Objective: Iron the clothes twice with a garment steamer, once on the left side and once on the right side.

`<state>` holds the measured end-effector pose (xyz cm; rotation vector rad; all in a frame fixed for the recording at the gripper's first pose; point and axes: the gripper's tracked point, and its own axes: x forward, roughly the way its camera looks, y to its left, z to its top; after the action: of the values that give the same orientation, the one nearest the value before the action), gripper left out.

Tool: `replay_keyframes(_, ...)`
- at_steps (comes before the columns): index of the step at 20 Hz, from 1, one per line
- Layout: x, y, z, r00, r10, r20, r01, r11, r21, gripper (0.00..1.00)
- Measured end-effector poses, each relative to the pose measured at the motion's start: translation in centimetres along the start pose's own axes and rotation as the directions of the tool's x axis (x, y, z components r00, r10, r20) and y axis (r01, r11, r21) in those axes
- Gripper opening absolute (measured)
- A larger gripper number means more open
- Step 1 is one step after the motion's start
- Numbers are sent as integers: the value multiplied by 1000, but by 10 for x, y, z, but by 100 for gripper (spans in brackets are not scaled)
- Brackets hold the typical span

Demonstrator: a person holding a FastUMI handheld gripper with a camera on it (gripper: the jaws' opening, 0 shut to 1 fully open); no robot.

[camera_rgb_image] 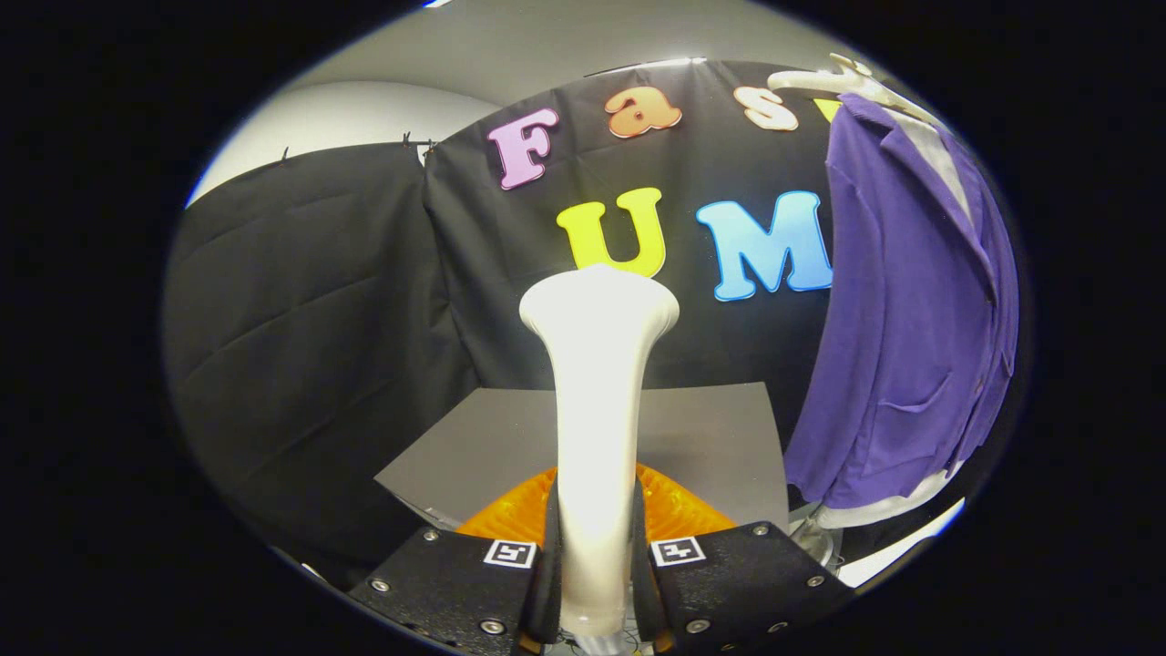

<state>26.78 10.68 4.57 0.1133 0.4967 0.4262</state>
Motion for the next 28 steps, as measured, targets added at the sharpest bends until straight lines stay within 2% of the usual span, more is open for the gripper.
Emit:
replay_keyframes(10,-123,-26,-24,985,-109,135,106,994,25,32)
replay_keyframes(16,-173,-61,-45,967,-172,189,163,985,63,32)
replay_keyframes(20,-193,-85,-37,957,-198,212,184,979,84,31)
replay_keyframes(28,-195,-129,23,936,-206,286,199,979,53,31)
